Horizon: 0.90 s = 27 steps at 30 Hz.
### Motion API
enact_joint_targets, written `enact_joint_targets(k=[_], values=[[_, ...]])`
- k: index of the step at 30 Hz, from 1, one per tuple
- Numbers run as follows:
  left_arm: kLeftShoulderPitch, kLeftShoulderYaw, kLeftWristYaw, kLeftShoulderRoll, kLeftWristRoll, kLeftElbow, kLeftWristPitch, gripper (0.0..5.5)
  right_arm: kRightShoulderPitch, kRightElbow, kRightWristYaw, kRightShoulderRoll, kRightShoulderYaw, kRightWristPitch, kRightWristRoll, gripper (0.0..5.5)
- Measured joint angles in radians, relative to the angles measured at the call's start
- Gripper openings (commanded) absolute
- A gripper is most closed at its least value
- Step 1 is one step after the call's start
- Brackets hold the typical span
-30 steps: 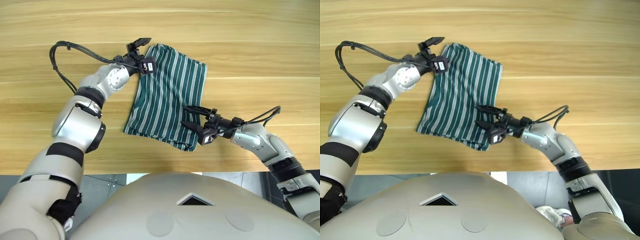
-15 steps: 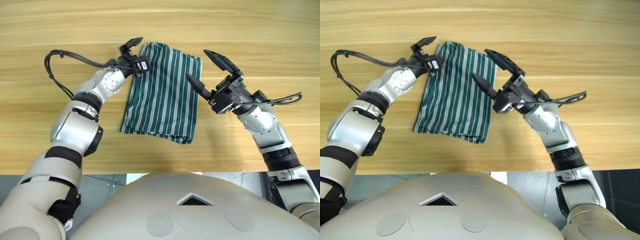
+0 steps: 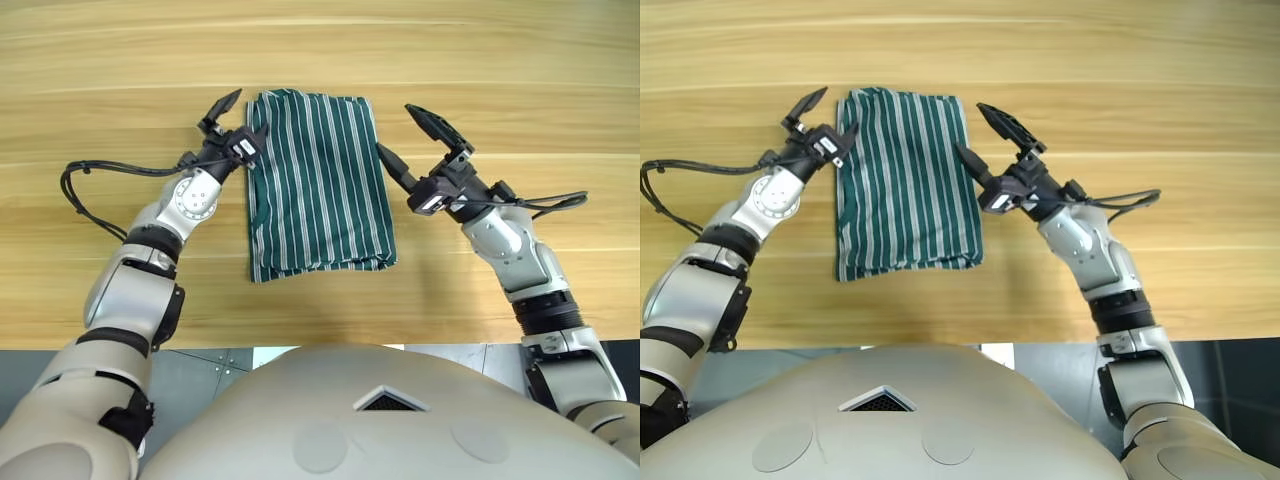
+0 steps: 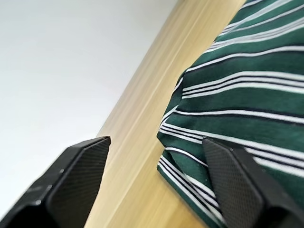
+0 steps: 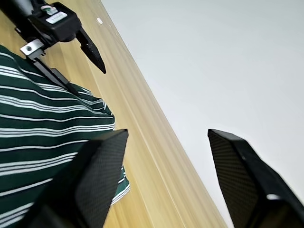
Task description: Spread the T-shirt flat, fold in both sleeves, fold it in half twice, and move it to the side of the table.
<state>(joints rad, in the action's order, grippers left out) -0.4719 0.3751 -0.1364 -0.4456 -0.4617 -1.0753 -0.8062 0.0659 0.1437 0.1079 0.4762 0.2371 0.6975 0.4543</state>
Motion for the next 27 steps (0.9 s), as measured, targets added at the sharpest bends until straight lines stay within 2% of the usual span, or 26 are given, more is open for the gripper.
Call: enact_joint_targets(k=[7, 11, 12, 15, 16, 18, 20, 23, 27], values=[[0.110, -0.203, 0.003, -0.121, 0.162, 0.478, -0.134, 3.61, 0.019, 0.020, -0.019, 0.007, 0.003, 0.027, 0.022, 3.10], [0.335, -0.299, 0.116, -0.279, 0.142, 0.719, -0.018, 3.61, 0.013, 0.026, -0.016, 0.014, 0.026, 0.052, 0.041, 3.10], [0.454, -0.310, 0.174, -0.348, 0.100, 0.764, 0.027, 3.61, 0.014, 0.039, -0.016, 0.019, 0.024, 0.053, 0.041, 3.10], [0.784, -0.312, 0.320, -0.459, 0.072, 0.902, 0.078, 3.61, 0.035, 0.087, -0.019, 0.026, 0.015, 0.059, 0.043, 3.10], [0.943, -0.309, 0.387, -0.496, 0.097, 1.030, 0.086, 3.61, 0.066, 0.124, -0.020, 0.034, 0.012, 0.064, 0.053, 3.10], [1.074, -0.296, 0.473, -0.538, 0.146, 1.220, 0.084, 3.61, 0.131, 0.166, -0.021, 0.050, 0.011, 0.071, 0.078, 3.10], [1.111, -0.294, 0.544, -0.567, 0.192, 1.370, 0.094, 3.61, 0.194, 0.200, -0.020, 0.058, 0.011, 0.077, 0.092, 3.10], [1.117, -0.304, 0.601, -0.569, 0.186, 1.364, 0.157, 3.61, 0.205, 0.207, -0.020, 0.081, 0.010, 0.089, 0.092, 3.10], [1.061, -0.195, 0.679, -0.522, 0.179, 1.336, 0.171, 3.61, 0.182, 0.203, -0.018, 0.106, 0.005, 0.090, 0.089, 3.10]])
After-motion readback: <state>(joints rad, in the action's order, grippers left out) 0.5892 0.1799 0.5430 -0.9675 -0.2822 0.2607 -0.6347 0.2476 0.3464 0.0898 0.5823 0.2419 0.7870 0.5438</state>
